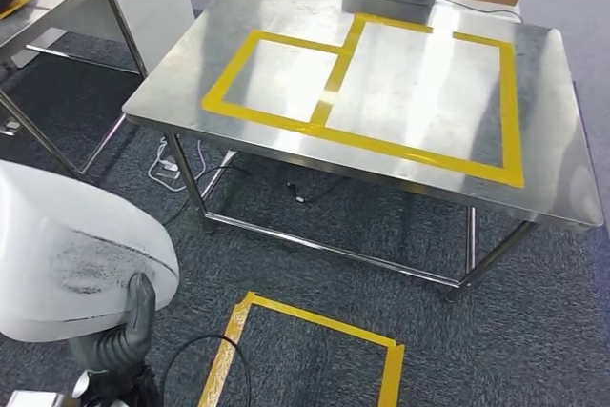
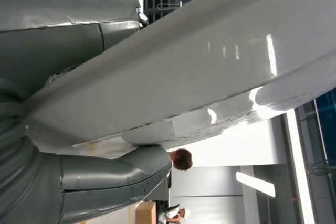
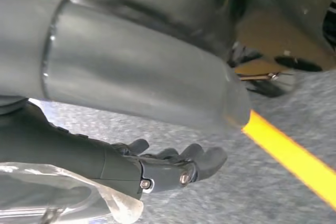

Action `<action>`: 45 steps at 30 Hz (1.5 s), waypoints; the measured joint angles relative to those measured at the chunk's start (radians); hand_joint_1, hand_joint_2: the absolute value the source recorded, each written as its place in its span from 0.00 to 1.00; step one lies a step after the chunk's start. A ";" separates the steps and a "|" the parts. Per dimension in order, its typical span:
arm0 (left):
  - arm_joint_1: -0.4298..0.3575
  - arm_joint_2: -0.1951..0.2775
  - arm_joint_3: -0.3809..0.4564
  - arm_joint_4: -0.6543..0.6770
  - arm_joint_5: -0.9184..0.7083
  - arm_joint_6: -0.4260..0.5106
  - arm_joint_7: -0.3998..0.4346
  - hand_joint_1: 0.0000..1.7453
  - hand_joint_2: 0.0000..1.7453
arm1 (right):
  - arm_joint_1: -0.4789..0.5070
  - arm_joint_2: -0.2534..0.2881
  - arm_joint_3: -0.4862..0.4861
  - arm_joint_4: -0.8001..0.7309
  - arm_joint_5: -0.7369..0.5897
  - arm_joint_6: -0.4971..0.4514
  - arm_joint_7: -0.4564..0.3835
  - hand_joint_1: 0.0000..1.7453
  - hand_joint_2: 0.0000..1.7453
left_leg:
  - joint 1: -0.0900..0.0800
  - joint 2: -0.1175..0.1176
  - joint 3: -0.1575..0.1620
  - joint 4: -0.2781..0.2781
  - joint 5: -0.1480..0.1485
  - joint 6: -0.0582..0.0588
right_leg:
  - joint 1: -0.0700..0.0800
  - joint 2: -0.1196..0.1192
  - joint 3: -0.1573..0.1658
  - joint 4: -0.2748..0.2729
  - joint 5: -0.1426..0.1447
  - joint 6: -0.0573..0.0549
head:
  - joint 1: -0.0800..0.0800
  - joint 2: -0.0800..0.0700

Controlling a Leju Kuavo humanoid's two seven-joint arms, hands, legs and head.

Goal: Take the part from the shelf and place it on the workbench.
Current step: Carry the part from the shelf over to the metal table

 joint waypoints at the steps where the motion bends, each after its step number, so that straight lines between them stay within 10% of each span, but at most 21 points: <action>1: -0.001 0.000 0.000 0.000 0.000 0.000 0.000 1.00 1.00 | -0.001 0.000 0.000 0.000 0.000 0.002 0.000 0.00 0.00 | -0.002 0.000 0.006 -0.001 -0.007 0.005 | 0.002 0.000 -0.048 0.068 -0.015 -0.001 | 0.002 0.000; 3: 0.000 0.000 0.000 0.000 -0.001 0.000 0.000 1.00 1.00 | 0.001 0.000 0.000 0.000 0.000 0.006 0.000 0.00 0.00 | -0.007 -0.003 0.021 -0.002 -0.025 0.013 | 0.006 0.000 -0.138 0.164 -0.068 -0.004 | 0.004 0.000; 5: 0.000 0.000 -0.001 0.000 -0.001 0.000 0.000 1.00 1.00 | 0.006 0.000 0.000 0.000 -0.001 0.007 0.001 0.00 0.00 | -0.012 -0.008 0.047 -0.002 -0.044 0.016 | 0.014 0.000 -0.177 0.149 -0.073 -0.014 | 0.004 0.000; 9: -0.001 0.000 -0.001 0.001 -0.001 -0.002 0.001 1.00 1.00 | 0.012 -0.004 0.000 0.001 -0.001 0.010 -0.001 0.00 0.00 | -0.016 -0.013 0.093 -0.010 -0.084 0.010 | 0.043 0.008 -0.147 -0.057 0.088 -0.051 | 0.006 0.000; 14: -0.003 0.000 -0.001 0.002 -0.002 -0.002 0.001 1.00 1.00 | 0.015 -0.006 0.000 0.001 0.002 0.012 -0.006 0.00 0.00 | -0.021 -0.013 0.121 0.022 -0.076 -0.013 | 0.038 0.012 -0.077 -0.121 0.109 -0.071 | 0.007 0.000; 17: -0.006 0.001 -0.001 0.002 -0.001 -0.002 0.000 1.00 1.00 | 0.012 -0.005 0.000 0.001 0.002 0.013 -0.006 0.00 0.00 | -0.014 -0.009 0.037 0.161 -0.128 -0.032 | 0.029 0.010 -0.035 -0.138 0.096 -0.074 | 0.000 0.000; 20: -0.004 0.003 -0.001 0.002 0.000 -0.002 0.000 1.00 1.00 | 0.014 -0.005 0.000 0.001 0.001 0.014 -0.006 0.00 0.00 | 0.000 -0.007 -0.035 0.204 -0.176 -0.049 | 0.024 0.011 -0.004 -0.138 0.067 -0.068 | 0.000 0.000; 23: -0.003 0.004 -0.001 0.003 0.000 -0.002 0.000 1.00 1.00 | 0.019 -0.005 0.000 0.002 0.001 0.014 -0.005 0.00 0.00 | 0.011 -0.002 -0.024 0.062 -0.054 -0.058 | 0.020 0.012 0.030 -0.136 0.033 -0.052 | 0.001 0.000; 25: -0.001 0.005 -0.001 0.004 0.000 -0.002 0.001 1.00 1.00 | 0.017 -0.006 0.000 0.003 0.000 0.017 -0.006 0.00 0.00 | 0.006 0.005 -0.021 0.008 -0.001 -0.047 | 0.019 0.011 0.038 -0.134 0.014 -0.035 | 0.002 0.000; 28: -0.001 0.004 -0.001 0.004 0.002 -0.003 0.000 1.00 1.00 | 0.013 -0.006 0.000 0.003 -0.001 0.026 -0.010 0.00 0.00 | -0.002 0.006 -0.007 0.002 -0.001 -0.017 | 0.014 0.009 0.044 -0.115 0.012 -0.014 | 0.004 0.000; 34: -0.006 0.002 -0.002 0.004 0.001 -0.004 -0.002 1.00 1.00 | 0.004 -0.006 0.000 0.003 0.000 0.029 -0.013 0.00 0.00 | -0.006 0.004 0.042 -0.012 -0.036 0.011 | 0.014 0.005 -0.158 0.157 -0.068 -0.005 | 0.015 0.000; 40: -0.007 0.002 -0.002 0.004 0.003 -0.011 -0.003 1.00 1.00 | 0.010 -0.008 -0.002 0.003 -0.025 0.071 -0.025 0.00 0.00 | -0.011 -0.001 0.108 -0.019 -0.088 0.004 | 0.039 0.004 -0.137 -0.073 0.109 -0.044 | 0.014 0.000; 45: -0.009 0.003 -0.002 0.004 -0.018 -0.009 -0.006 1.00 1.00 | 0.013 -0.007 -0.016 0.003 -0.064 0.084 -0.034 0.00 0.00 | -0.013 0.000 0.115 0.025 -0.105 -0.020 | 0.031 0.010 -0.088 -0.114 0.118 -0.062 | 0.008 0.000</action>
